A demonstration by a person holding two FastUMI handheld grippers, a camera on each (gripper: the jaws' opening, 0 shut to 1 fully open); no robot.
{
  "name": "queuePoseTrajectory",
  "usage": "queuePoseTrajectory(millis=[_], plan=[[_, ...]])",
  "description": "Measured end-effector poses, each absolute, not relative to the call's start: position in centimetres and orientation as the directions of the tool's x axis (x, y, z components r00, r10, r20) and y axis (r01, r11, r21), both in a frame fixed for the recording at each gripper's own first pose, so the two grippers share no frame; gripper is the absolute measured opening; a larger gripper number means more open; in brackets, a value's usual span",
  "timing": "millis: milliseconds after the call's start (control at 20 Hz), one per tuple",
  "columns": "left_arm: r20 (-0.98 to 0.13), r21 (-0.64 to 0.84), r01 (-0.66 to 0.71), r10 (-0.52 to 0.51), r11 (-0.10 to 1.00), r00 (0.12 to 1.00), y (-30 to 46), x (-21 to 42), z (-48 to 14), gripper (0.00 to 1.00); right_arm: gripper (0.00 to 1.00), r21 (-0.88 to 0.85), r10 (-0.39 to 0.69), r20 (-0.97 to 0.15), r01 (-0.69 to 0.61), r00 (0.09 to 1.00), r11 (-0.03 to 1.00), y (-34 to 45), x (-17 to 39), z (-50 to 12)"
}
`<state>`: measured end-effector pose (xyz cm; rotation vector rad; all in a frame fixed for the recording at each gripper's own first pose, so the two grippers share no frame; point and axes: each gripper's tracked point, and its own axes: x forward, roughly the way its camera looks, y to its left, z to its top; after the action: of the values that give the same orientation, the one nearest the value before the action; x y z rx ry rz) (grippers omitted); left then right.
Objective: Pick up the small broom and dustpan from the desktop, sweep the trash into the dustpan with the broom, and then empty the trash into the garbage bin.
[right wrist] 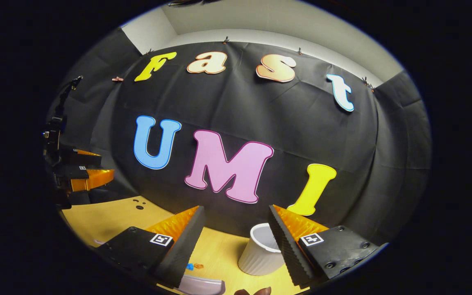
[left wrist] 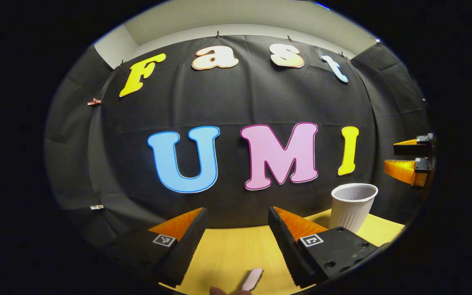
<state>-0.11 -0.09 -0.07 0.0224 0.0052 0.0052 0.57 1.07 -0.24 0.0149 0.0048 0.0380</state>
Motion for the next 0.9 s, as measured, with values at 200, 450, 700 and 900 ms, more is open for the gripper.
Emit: queuePoseTrajectory(millis=[200,450,700,900], plan=[[-0.014,0.023,-0.003,0.004,1.0,1.0,0.1,-0.3,-0.6,0.94,0.96,0.015,0.044,-0.015,-0.044,0.999,0.999,1.4,0.4,-0.5],[-0.037,0.022,0.002,-0.001,1.0,0.999,0.1,-0.5,-1.8,0.94,0.97,0.03,0.1,-0.118,-0.097,0.988,0.995,3.2,-1.0,-3.6],[-0.076,0.022,0.015,-0.013,1.0,0.997,0.2,-0.8,-3.9,0.94,0.97,0.032,0.19,-0.339,-0.191,0.922,0.981,5.9,-4.9,-10.8],[-0.112,0.026,0.019,-0.016,0.999,0.994,0.6,-1.4,-5.7,0.94,0.96,0.078,0.238,-0.553,-0.234,0.799,0.969,7.6,-8.9,-18.4]])
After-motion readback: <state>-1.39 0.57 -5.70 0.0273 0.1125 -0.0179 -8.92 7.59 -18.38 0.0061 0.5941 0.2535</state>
